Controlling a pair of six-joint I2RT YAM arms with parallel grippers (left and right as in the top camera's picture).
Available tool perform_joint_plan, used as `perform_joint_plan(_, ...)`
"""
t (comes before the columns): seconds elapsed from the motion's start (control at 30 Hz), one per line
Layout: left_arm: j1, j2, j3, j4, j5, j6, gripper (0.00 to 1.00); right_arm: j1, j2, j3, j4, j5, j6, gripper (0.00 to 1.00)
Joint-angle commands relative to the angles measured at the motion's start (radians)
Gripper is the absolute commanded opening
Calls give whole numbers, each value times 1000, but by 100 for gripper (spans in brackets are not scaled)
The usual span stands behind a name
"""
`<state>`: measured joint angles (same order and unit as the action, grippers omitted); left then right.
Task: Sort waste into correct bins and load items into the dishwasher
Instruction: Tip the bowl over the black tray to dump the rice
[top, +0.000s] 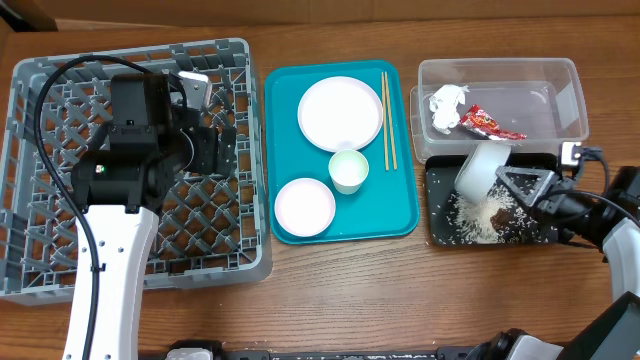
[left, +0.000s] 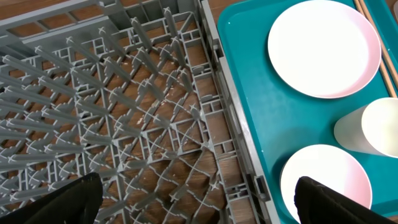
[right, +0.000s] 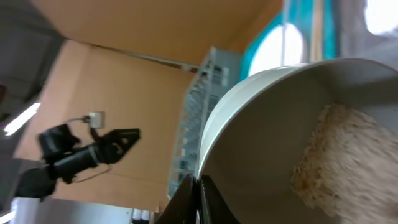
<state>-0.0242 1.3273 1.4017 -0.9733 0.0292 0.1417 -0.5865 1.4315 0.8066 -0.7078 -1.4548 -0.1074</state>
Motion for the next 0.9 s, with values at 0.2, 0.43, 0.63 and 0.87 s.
perform_joint_plan(0.2,4,8,23,2,-3,15,100,-38,2,-1,72,-114,136,4)
perform_joint_plan(0.43,4,8,23,2,-3,15,100,-38,2,-1,161,-114,335,4)
perform_joint_plan(0.63,4,8,23,2,-3,15,100,-37,2,-1,234,-114,542,4)
perform_joint_plan(0.87,4,8,23,2,-3,15,100,-37,2,-2,237,-101,598,4)
